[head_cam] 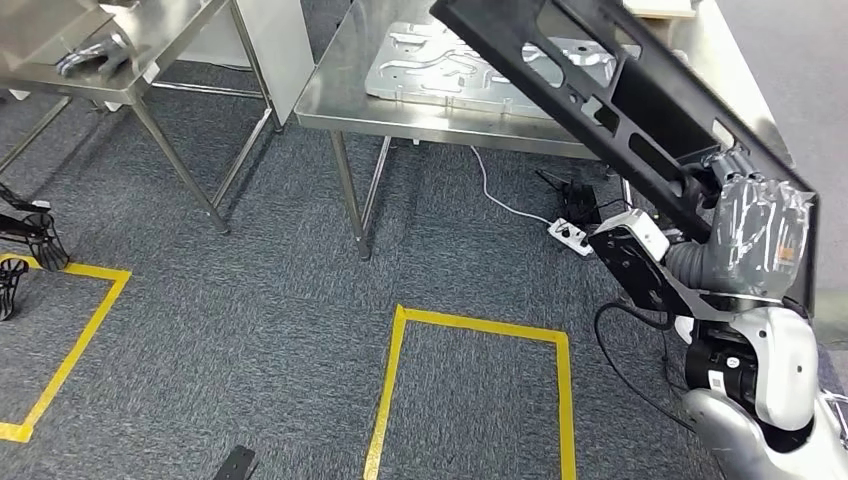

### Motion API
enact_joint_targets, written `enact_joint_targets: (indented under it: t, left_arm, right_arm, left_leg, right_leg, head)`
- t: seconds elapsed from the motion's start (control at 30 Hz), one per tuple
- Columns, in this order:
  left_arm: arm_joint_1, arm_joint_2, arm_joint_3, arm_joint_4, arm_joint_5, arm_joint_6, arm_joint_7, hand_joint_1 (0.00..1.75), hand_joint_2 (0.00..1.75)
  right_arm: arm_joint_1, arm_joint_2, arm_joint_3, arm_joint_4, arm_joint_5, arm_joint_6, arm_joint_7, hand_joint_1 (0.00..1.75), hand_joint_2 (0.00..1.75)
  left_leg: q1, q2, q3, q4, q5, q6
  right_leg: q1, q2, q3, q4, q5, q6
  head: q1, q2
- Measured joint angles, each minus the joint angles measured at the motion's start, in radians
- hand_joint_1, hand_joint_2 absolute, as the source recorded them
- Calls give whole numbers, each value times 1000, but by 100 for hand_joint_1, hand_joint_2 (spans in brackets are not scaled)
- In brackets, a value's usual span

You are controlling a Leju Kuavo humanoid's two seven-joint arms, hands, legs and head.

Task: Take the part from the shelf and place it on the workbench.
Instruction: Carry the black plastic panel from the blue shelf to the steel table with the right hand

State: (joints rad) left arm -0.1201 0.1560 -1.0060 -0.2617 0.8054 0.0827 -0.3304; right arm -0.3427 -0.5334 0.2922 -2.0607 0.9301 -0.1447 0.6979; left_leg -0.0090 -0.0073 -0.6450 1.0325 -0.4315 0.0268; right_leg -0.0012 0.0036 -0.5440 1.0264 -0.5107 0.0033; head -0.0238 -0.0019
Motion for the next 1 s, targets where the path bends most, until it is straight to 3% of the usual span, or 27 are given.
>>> enact_joint_targets:
  t: [0.07, 0.1, 0.2, 0.23, 0.27, 0.33, 0.4, 0.43, 0.53, 0.6, 0.7, 0.73, 0.77, 0.8, 0.87, 0.9, 1.0]
  left_arm:
    - [2, 0, 0, 0, 0, 0, 0, 0, 175]
    - [2, 0, 0, 0, 0, 0, -1, 0, 175]
    - [1, 0, 0, 0, -3, -1, -1, 0, 175]
    - [1, -1, 0, 0, -5, -1, -1, 0, 175]
    - [2, -1, 0, 0, -7, -1, -1, 0, 175]
    - [4, -2, 0, 0, -12, -1, 0, 0, 175]
    - [3, -3, 0, 0, -15, -1, 0, 0, 175]
    - [1, -3, 0, 0, -16, -1, 0, 0, 175]
    - [-2, -5, 0, 0, -17, -2, 1, 0, 175]
    - [-2, -8, 0, 0, -17, -2, 2, 0, 175]
    - [-2, -9, 0, 0, -18, -2, 2, 0, 175]
    - [0, -9, 0, 0, -18, -2, 2, 0, 175]
    - [2, -9, -1, 0, -18, -3, 3, 0, 175]
    - [3, -9, -1, 0, -18, -3, 3, 0, 175]
    - [3, -9, -1, 0, -18, -3, 3, 0, 175]
    - [2, -9, -1, 0, -18, -3, 3, 0, 175]
    - [-2, -9, -1, 0, -19, -3, 4, 0, 175]
  right_arm:
    - [3, -1, -8, 4, -1, 10, 0, 175, 175]
    - [4, -2, -13, 6, -1, 13, 0, 175, 175]
    - [12, -4, -21, 12, 2, 22, 0, 175, 175]
    - [18, -4, -22, 15, 4, 24, 0, 175, 175]
    - [24, -4, -22, 18, 8, 26, 0, 175, 175]
    - [30, -5, -25, 22, 16, 35, 0, 175, 175]
    - [30, -5, -28, 23, 23, 50, 0, 175, 175]
    - [31, -5, -30, 23, 26, 60, 0, 175, 175]
    - [35, -6, -38, 23, 37, 87, 0, 175, 175]
    - [34, -6, -43, 23, 40, 92, 0, 175, 175]
    - [35, -6, -46, 23, 41, 92, 0, 175, 175]
    - [36, -6, -46, 23, 41, 91, 0, 175, 175]
    - [37, -6, -46, 23, 41, 91, 0, 175, 175]
    - [38, -6, -47, 23, 41, 91, 0, 175, 175]
    - [39, -6, -51, 23, 41, 91, 0, 175, 175]
    - [39, -6, -53, 23, 40, 91, 0, 175, 175]
    - [42, -5, -58, 23, 38, 90, 0, 175, 175]
  left_leg:
    - [5, 0, 17, -18, 0, 7]
    - [8, 1, 28, -28, -1, 12]
    - [10, 1, 51, -35, -14, 20]
    - [10, 0, 58, -34, -21, 20]
    - [10, 0, 66, -33, -29, 19]
    - [12, -2, 86, -27, -48, 13]
    - [10, -6, 96, -17, -68, 1]
    - [10, -7, 97, -14, -75, -5]
    - [12, -6, 100, -16, -87, -22]
    - [15, -3, 84, 29, -109, -31]
    - [17, 0, -28, 215, -164, -36]
    - [17, 0, -64, 258, -165, -35]
    - [16, 0, -84, 266, -145, -31]
    - [14, 0, -85, 236, -108, -25]
    - [4, 0, -46, 113, -20, -8]
    - [-2, 0, -23, 56, 4, -1]
    - [-11, 0, 4, -3, 4, 10]
  right_leg:
    - [0, -2, -1, 11, -11, 10]
    - [0, -2, -15, 43, -25, 13]
    - [-6, -3, -132, 233, -82, 23]
    - [-10, -3, -167, 273, -79, 26]
    - [-15, -3, -184, 275, -55, 30]
    - [-26, -4, -161, 171, 36, 38]
    - [-30, -3, -117, 61, 87, 39]
    - [-28, -2, -105, 35, 90, 35]
    - [-21, 2, -95, 24, 73, 12]
    - [-21, 3, -82, 19, 66, -3]
    - [-14, 1, -64, 18, 52, -17]
    - [-11, 2, -58, 18, 46, -20]
    - [-7, 3, -51, 18, 40, -21]
    - [-5, 4, -42, 18, 34, -22]
    - [-2, 5, -22, 17, 20, -21]
    - [-1, 5, -16, 16, 15, -19]
    - [-2, 6, -10, 7, 6, -6]
  head:
    - [1, 0]
    - [2, 0]
    - [5, 0]
    - [5, 0]
    - [5, 0]
    - [5, 0]
    - [5, 0]
    - [4, 0]
    - [3, 0]
    - [1, 0]
    - [-1, 0]
    - [-1, 0]
    - [0, 0]
    - [-1, 0]
    - [0, 0]
    - [0, 0]
    - [0, 0]
